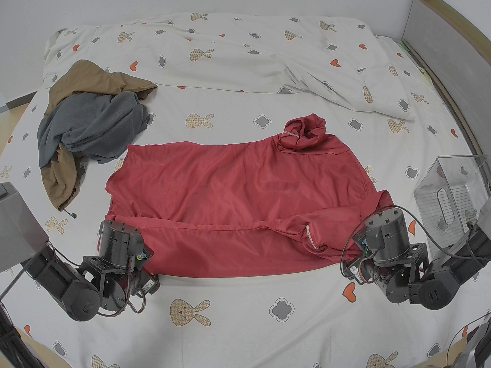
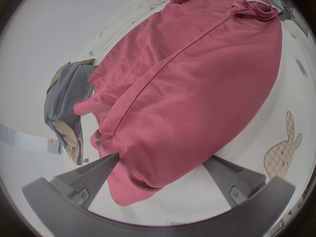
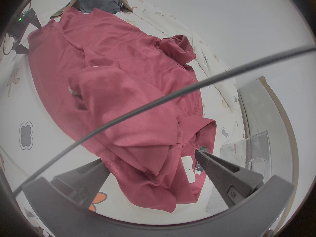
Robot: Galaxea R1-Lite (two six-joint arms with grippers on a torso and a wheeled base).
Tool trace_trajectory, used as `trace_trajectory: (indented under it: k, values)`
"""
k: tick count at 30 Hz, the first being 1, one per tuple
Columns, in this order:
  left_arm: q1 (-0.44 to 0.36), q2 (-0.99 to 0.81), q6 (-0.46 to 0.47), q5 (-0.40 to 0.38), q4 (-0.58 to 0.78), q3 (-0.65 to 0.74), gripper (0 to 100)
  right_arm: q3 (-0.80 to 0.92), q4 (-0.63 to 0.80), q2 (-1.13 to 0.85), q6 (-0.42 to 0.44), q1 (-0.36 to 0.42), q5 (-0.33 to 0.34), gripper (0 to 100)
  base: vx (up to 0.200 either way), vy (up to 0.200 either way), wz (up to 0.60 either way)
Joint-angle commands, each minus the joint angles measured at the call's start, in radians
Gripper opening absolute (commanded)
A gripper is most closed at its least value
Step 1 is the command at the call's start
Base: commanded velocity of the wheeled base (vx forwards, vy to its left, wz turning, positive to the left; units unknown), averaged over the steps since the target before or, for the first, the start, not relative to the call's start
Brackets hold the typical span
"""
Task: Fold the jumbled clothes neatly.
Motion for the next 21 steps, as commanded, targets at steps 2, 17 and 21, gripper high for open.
trace_trajectory:
  k: [2,17,21]
  values:
    - [0.0,0.007,0.0,0.0,0.0,0.001,100,0.014,0.003,-0.051,-0.004,0.002,0.002,100,0.0,0.0,0.0]
    - [0.0,0.007,0.0,0.0,0.0,0.002,100,0.086,0.001,-0.077,-0.016,-0.008,0.002,100,0.0,0.0,0.0]
    - [0.0,0.007,0.0,0.002,0.0,0.002,100,0.084,0.001,-0.088,-0.018,-0.024,0.002,100,0.0,0.0,0.0]
